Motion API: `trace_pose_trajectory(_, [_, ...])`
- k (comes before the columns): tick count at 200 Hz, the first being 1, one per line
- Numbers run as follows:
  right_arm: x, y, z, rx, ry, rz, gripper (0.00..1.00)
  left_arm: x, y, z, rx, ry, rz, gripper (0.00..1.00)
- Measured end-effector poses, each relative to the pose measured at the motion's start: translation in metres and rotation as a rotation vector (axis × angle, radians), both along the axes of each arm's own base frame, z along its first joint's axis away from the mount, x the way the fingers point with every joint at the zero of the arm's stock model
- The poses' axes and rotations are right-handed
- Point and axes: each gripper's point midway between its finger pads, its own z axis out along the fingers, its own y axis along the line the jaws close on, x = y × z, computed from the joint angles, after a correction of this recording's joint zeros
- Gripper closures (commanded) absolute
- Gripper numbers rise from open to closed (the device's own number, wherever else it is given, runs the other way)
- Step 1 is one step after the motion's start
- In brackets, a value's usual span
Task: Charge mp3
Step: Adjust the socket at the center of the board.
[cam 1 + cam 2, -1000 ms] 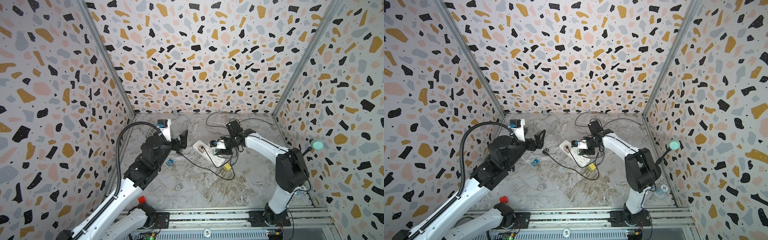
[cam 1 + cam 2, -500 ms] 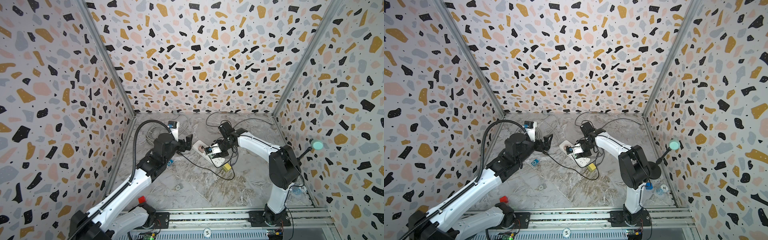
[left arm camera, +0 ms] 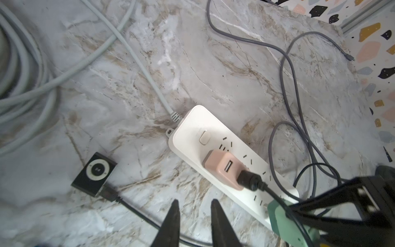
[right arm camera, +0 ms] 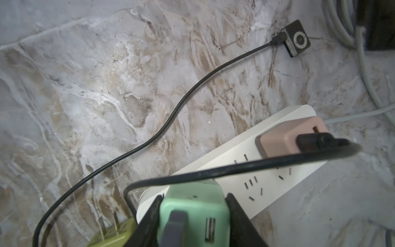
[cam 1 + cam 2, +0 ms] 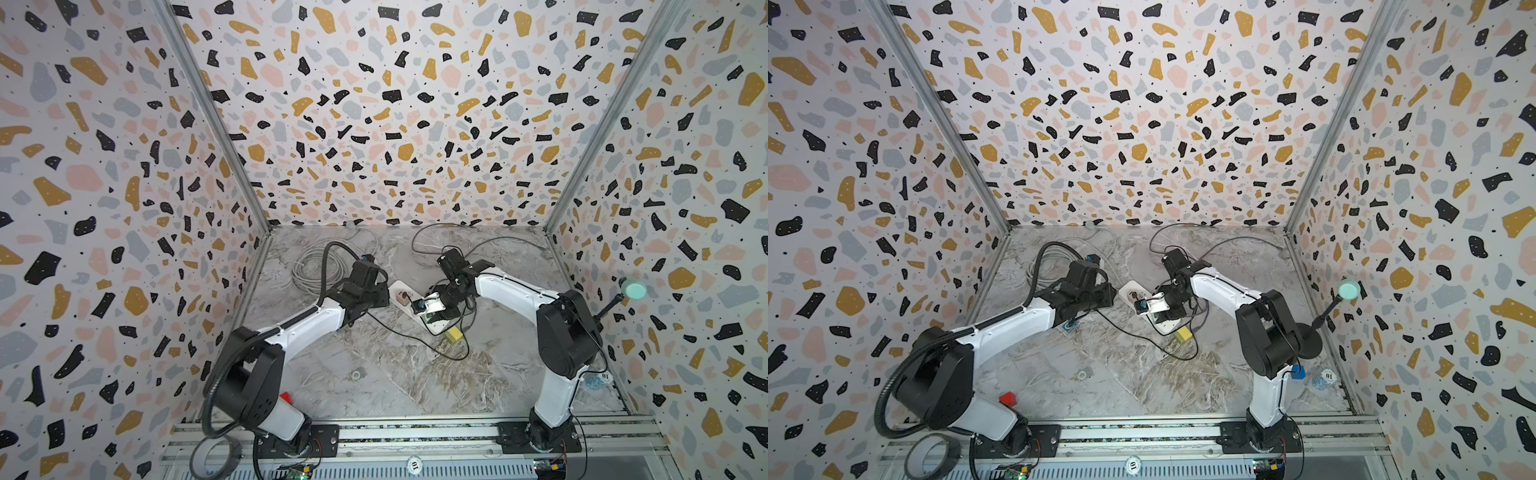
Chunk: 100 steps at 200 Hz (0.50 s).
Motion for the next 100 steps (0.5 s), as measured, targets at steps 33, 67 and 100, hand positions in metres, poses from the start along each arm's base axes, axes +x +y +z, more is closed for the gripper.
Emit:
trace_pose_trajectory(33, [0.001, -0.001, 0.000, 0.000, -0.005, 0.001, 1.00, 0.013, -0.008, -0.029, 0.026, 0.084, 0.021, 0.85])
trace_pose_trajectory(67, [0.005, -0.001, 0.000, 0.003, -0.021, -0.002, 1.00, 0.009, -0.004, -0.062, 0.069, 0.179, 0.044, 0.87])
trace_pose_trajectory(100, [0.006, 0.000, -0.001, 0.005, -0.022, 0.004, 1.00, 0.004, 0.000, -0.086, 0.099, 0.243, 0.058, 0.88])
